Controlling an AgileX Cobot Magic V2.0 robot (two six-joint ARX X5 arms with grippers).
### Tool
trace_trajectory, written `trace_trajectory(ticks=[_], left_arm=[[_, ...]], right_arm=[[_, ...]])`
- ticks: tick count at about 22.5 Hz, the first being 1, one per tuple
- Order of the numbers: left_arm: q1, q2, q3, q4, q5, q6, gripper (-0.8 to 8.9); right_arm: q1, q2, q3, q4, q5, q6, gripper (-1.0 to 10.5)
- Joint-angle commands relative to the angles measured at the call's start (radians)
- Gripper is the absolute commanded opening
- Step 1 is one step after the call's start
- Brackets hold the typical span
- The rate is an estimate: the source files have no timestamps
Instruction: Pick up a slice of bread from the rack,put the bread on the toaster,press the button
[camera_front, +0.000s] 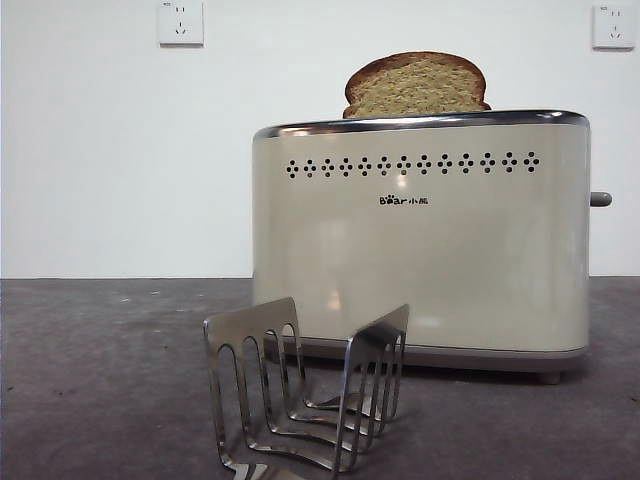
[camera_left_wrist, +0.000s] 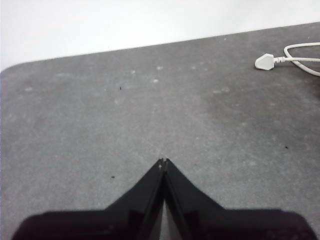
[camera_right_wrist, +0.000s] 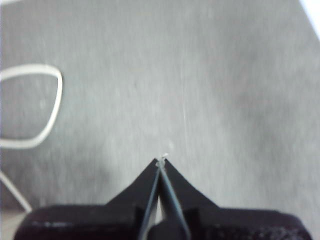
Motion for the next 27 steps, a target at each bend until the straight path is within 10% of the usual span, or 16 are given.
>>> trace_trajectory(ticks=[1,22,27], left_arm=[[0.006,-0.036,-0.011,-0.018,-0.051,-0.012,-0.03],[0.023,-0.044,-0.011,-0.046,-0.097,-0.065,-0.03],[0.023,-0.03,-0.011,-0.046,-0.097,-0.065,-0.03]], right_arm=[[0.003,0.006,0.0,0.053,0.004,-0.004,0.0],[0.003,0.006,0.0,0.114,0.005,-0.003,0.0],[0.046,-0.152,-0.122,0.19,0.156,-0.003,0.0]])
